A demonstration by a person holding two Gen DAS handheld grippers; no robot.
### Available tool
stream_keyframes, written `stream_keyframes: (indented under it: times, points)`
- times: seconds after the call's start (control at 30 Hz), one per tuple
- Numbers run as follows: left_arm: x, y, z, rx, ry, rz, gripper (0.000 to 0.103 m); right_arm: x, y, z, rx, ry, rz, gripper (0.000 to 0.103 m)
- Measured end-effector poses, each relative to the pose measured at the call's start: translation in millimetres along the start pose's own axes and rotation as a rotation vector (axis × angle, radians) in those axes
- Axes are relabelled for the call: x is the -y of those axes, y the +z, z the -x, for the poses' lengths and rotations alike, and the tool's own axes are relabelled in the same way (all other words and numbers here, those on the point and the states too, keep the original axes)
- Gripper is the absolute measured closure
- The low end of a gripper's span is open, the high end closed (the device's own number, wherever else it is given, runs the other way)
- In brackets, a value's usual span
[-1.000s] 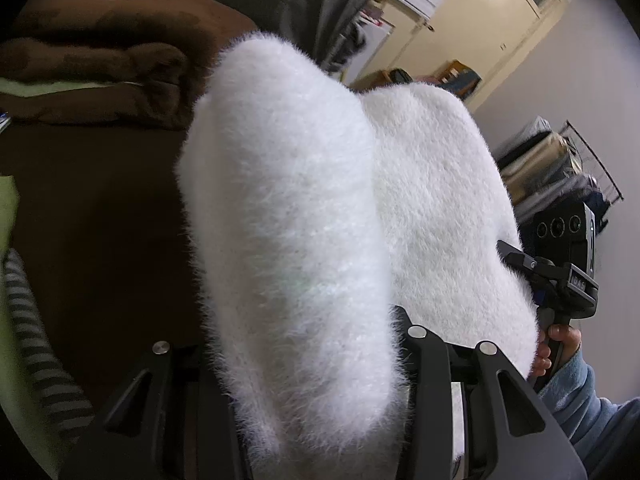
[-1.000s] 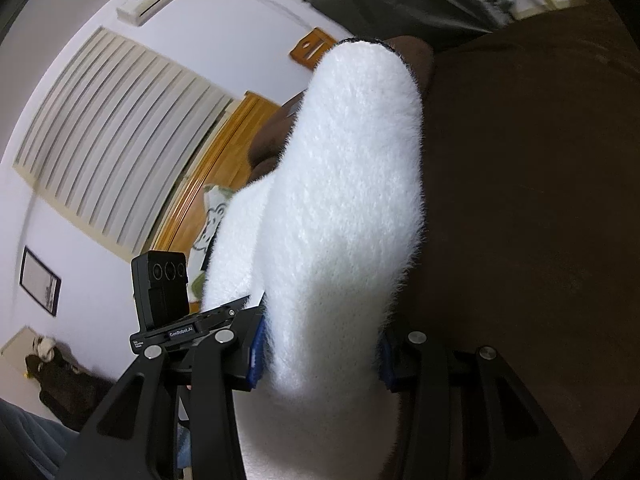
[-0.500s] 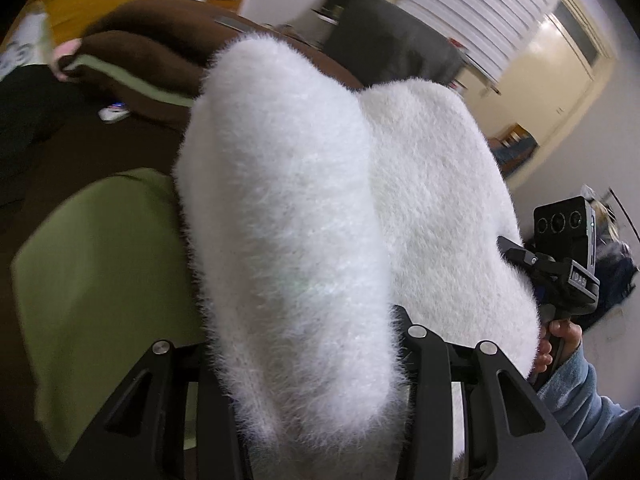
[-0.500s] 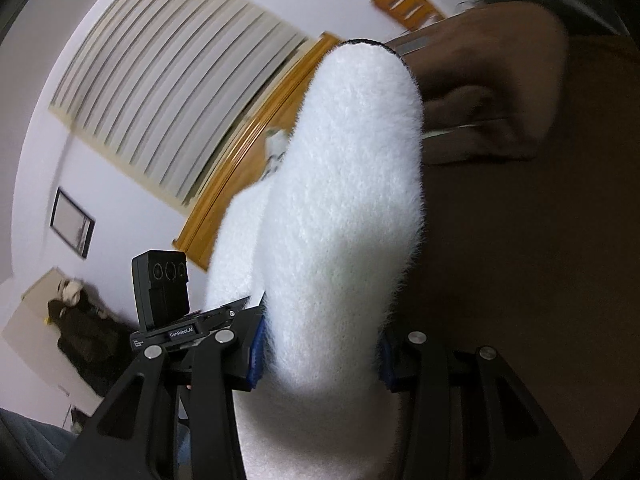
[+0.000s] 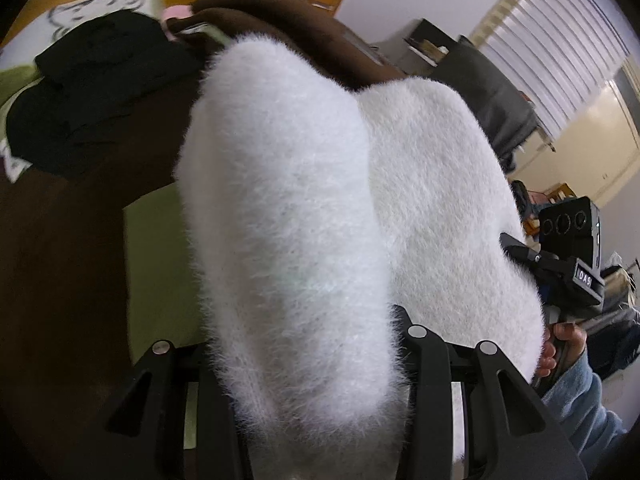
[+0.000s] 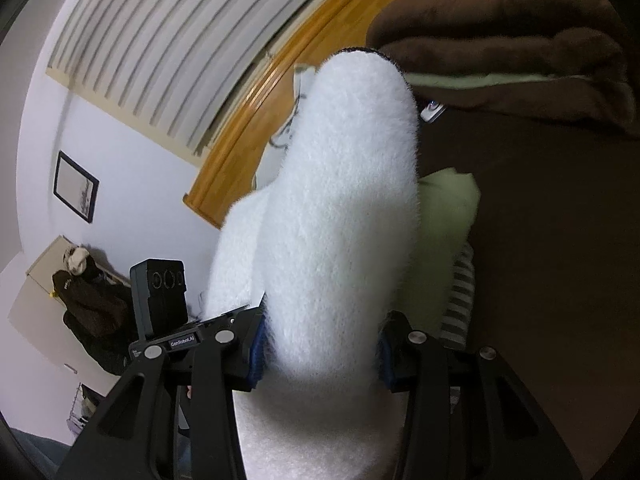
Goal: Fold large clothes
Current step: 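Lift the folded cardigan with both grippers and carry it toward the clothes stack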
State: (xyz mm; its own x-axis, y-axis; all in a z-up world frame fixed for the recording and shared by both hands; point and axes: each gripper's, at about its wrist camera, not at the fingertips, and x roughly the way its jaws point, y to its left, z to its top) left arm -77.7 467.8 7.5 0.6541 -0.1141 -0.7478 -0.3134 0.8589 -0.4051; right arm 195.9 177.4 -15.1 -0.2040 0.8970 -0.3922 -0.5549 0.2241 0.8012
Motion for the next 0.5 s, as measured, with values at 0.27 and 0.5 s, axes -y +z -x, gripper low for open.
stream_keyframes:
  times: [0.27, 0.5]
  points:
    - [-65, -16, -17, -0.008, -0.02, 0.083, 0.06, -3, 9, -80, -0.1, -0.01, -0.025, 0.06]
    - [-95, -35, -40, -0.016, -0.099, 0.185, 0.054, 6, 11, -102, -0.146, -0.019, -0.015, 0.058]
